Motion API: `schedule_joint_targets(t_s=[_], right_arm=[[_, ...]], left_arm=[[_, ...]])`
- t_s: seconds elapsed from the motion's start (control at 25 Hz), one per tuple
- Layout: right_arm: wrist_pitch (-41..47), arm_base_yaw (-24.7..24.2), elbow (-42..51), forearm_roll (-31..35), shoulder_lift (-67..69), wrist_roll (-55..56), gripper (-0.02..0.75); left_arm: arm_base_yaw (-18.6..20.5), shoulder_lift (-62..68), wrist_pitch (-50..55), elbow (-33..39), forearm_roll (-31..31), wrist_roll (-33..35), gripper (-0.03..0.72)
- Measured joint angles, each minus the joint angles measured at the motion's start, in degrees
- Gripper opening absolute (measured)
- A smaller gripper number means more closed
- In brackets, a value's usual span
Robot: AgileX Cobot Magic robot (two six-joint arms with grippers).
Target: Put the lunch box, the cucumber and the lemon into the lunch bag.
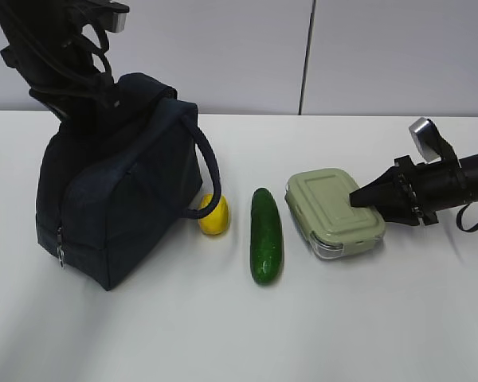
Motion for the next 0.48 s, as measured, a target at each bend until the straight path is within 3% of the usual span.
schedule_joint_targets(t_s=[0.48], right_arm=[[-0.54,0.0,0.0,0.65,0.0,-0.01,0.347]], left_arm=[[0.0,0.0,0.0,0.0,0.0,0.0,0.006]])
